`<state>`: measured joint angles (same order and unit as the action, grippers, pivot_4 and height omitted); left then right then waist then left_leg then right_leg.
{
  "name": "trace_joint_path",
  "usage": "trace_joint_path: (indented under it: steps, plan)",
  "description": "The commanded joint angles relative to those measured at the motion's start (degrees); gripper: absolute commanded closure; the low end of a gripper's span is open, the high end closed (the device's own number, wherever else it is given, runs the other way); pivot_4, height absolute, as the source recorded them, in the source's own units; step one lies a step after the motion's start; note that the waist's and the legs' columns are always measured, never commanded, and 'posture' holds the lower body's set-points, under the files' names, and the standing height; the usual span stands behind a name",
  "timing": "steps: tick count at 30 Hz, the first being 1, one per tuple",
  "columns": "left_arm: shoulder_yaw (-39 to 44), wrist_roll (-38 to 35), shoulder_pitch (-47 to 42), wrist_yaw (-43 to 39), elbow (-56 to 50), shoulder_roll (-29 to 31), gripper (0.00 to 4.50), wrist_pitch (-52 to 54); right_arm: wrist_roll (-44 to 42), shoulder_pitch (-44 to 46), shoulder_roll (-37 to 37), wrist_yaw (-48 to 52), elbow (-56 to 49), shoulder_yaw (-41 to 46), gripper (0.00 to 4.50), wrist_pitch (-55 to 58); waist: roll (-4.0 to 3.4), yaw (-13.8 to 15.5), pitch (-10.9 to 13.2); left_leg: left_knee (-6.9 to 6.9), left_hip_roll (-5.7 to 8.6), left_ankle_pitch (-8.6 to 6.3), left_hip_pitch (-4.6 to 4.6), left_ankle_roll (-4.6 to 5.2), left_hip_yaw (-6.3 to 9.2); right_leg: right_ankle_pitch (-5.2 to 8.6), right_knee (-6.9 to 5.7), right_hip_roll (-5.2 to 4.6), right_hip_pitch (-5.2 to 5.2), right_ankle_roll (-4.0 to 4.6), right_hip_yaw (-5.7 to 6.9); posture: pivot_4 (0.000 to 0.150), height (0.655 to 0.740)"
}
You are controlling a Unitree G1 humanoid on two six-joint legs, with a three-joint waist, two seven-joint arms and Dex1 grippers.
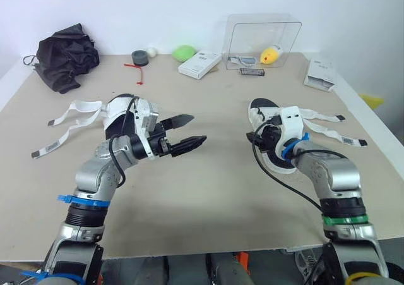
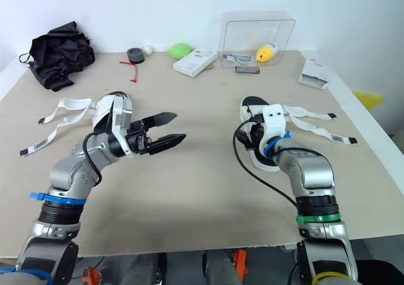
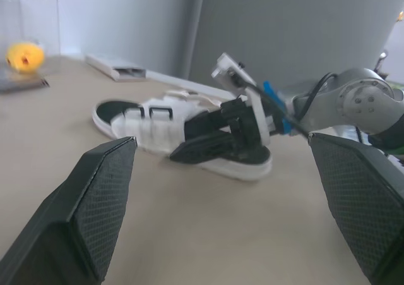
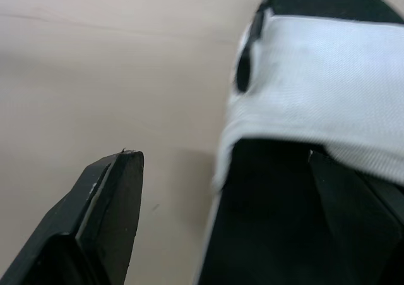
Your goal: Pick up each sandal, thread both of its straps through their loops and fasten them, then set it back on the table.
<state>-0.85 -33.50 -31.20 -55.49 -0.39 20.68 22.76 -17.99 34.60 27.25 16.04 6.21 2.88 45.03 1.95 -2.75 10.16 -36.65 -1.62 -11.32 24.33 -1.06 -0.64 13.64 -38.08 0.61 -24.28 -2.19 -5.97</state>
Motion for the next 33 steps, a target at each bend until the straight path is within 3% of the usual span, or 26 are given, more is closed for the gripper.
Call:
trace_joint_path:
  steps: [1,14,18,22,25,28,33]
  plan:
    - [-1.3,2.9,-1.1,0.9,0.1,-0.6,0.00,-2.1,2.4,3.6,-1.8,-0.8,4.3,0.3,0.03,-3.5,0.00,0.0,0.0,-0.01,-0.01,0.03,-0.01,0.01,-0.01,-0.03,0.00,0.02,0.00,-0.06,-0.01,0.150,0.7400]
    - [-2.9,7.7,-0.7,4.0,-0.7,1.9,0.00,2.9,14.7,10.3,-10.2,-9.1,24.6,-3.7,0.03,-20.1,0.05,-0.7,0.0,-0.02,-0.06,0.25,-0.08,0.14,-0.11,-0.26,0.00,0.09,0.01,-0.26,-0.16,0.150,0.7400]
    - [-2.4,7.6,-0.7,3.8,-1.2,2.9,0.00,3.9,15.3,11.0,-11.7,-10.1,30.4,-2.2,1.24,-26.4,0.32,-1.5,-0.2,-0.05,-0.06,0.36,-0.22,0.23,-0.16,-0.40,0.00,0.08,0.14,-0.32,-0.20,0.150,0.7400]
    - [-0.5,5.3,-0.3,3.6,-3.7,4.0,0.00,5.8,14.1,12.2,-12.1,-7.4,33.7,-0.7,3.30,-30.9,0.33,-1.8,-0.2,-0.04,-0.04,0.62,-0.33,0.25,-0.15,-0.58,0.01,0.07,0.25,-0.38,-0.20,0.150,0.7400]
    - [0.6,3.4,0.3,4.2,-6.1,4.2,0.00,7.8,13.3,13.2,-11.7,-4.8,36.3,0.2,4.46,-33.1,0.33,-1.8,-0.2,-0.04,-0.05,0.72,-0.35,0.31,-0.15,-0.67,0.01,0.07,0.27,-0.36,-0.21,0.150,0.7400]
    - [2.0,0.7,2.0,4.6,-10.1,5.3,0.00,11.2,10.7,14.2,-11.4,1.5,37.5,1.6,4.46,-33.5,0.33,-2.0,-0.2,-0.04,-0.05,0.74,-0.42,0.34,-0.18,-0.71,0.01,0.07,0.30,-0.36,-0.23,0.150,0.7400]
    - [5.4,-5.7,5.4,2.5,-14.9,10.1,0.00,16.6,5.1,13.7,-9.0,21.0,31.7,0.2,4.46,-27.8,0.31,-2.2,-0.2,0.17,-0.11,0.73,-0.43,0.33,-0.17,-0.63,0.01,0.14,0.20,-0.26,-0.23,0.150,0.7400]
